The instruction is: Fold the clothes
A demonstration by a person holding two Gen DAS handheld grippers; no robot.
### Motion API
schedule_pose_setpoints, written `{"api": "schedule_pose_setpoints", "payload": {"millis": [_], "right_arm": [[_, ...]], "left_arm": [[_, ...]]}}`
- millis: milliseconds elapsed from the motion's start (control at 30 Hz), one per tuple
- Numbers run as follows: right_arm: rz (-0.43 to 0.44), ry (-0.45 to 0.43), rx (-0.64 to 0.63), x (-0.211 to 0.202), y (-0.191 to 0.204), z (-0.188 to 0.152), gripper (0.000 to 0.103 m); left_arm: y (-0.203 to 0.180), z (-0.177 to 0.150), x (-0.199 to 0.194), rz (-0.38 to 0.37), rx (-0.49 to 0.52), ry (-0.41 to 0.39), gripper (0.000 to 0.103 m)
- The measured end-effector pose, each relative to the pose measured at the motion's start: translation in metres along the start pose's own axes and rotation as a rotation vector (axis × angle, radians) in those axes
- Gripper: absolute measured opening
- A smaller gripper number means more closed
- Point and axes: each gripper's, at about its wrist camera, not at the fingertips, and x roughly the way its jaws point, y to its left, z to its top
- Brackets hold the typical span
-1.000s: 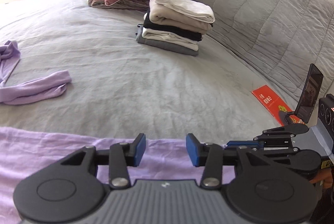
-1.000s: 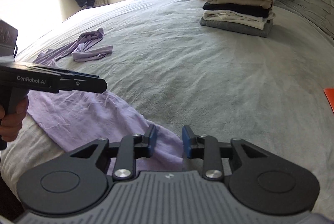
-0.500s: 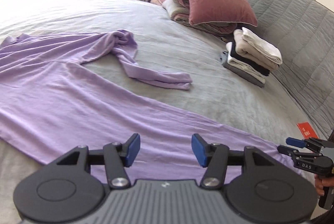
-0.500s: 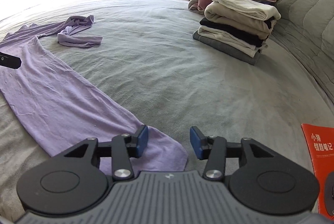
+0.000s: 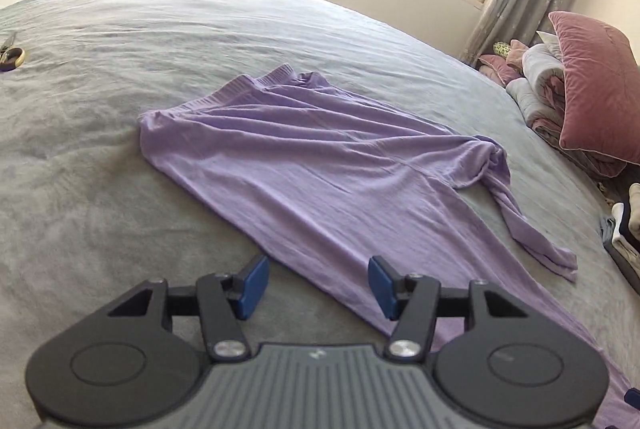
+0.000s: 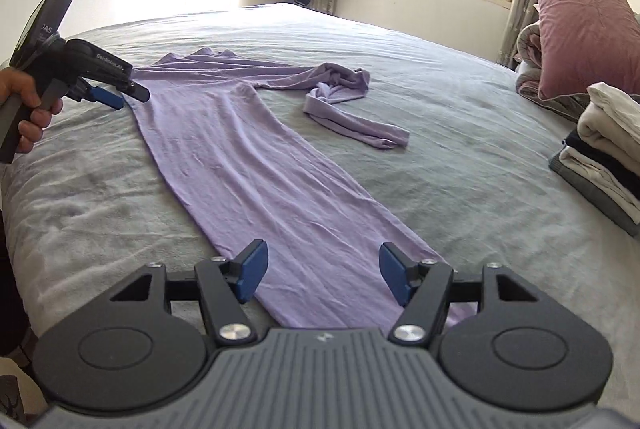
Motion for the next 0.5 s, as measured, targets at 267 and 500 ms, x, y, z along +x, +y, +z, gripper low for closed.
{"api": "schedule_pose_setpoints", "payload": {"millis": [267, 500], "right_arm": [[0.166, -0.023, -0.028, 0.040, 0.053, 0.034, 0.057], [0.243, -0.010, -0.107, 0.075, 0.102, 0.055, 0.036]], "left_arm": [[0.033, 0.018, 0.006, 0.089, -0.044, -0.069, 0.057], [0.062, 0.037, 0.019, 0.131, -0.138, -0.125, 0.044]]}}
